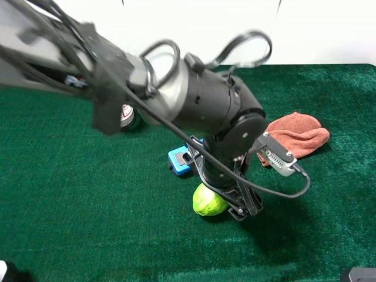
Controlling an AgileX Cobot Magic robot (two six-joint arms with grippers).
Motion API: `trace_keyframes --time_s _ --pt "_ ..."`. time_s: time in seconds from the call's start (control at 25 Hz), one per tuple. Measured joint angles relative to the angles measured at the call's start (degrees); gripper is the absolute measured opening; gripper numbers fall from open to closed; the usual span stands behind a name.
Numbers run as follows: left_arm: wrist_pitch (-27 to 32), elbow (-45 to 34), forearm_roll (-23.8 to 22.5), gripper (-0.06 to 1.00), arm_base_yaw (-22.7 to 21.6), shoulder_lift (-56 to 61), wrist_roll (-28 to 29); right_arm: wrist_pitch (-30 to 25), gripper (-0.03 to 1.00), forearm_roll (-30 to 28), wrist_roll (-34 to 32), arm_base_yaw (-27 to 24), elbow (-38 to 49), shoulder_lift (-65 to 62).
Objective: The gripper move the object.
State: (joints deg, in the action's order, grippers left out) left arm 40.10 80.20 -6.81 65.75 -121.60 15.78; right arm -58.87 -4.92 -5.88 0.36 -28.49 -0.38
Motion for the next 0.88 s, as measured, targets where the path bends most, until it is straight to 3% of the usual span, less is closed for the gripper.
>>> trace_keyframes --time_s 0.88 --pt "18.0 0.0 -1.6 0.96 0.0 23.7 0.0 0.0 0.7 0.1 0.0 0.0 0.0 0.0"
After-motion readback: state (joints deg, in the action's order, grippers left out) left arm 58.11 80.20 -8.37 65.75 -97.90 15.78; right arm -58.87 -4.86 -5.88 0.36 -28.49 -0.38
